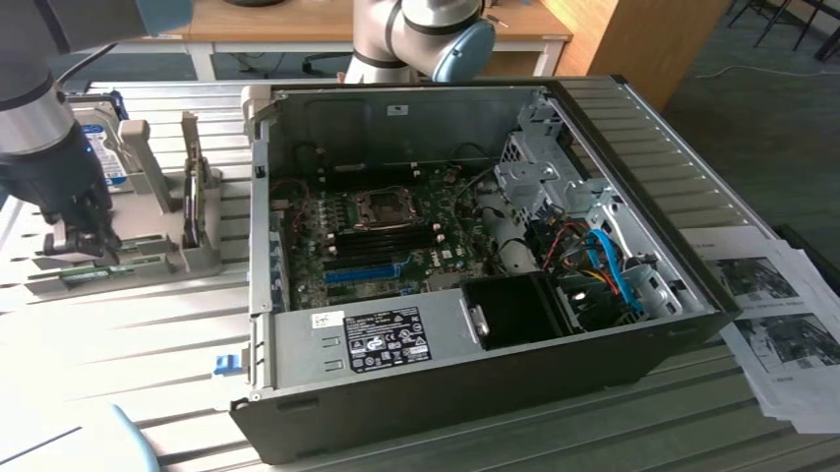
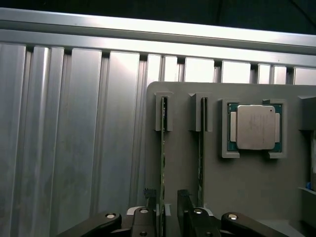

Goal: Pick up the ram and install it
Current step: 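Pick up the ram and move it above insertion slot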

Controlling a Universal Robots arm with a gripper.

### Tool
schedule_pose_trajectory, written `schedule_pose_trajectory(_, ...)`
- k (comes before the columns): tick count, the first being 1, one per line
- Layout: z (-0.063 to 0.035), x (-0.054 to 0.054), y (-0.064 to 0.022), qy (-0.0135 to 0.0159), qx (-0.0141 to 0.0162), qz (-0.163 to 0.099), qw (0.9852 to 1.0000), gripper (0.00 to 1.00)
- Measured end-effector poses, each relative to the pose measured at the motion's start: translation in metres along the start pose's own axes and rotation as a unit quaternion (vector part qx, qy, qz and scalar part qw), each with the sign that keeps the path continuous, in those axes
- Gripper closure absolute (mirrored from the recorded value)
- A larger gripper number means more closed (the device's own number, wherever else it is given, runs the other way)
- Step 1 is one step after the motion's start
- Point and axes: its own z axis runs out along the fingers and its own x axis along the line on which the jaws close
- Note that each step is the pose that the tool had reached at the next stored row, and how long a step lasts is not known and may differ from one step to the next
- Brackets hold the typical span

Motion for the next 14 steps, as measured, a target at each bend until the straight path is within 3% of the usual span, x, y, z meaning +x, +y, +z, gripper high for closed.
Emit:
schedule_pose_trajectory(8, 0.0, 0.0022, 0.0001, -0.0001, 0.0001, 0.0, 1.0, 0.7)
schedule_pose_trajectory(14, 0.0071, 0.0024, -0.0001, 0.0, 0.0, 0.0, 1.0, 0.7)
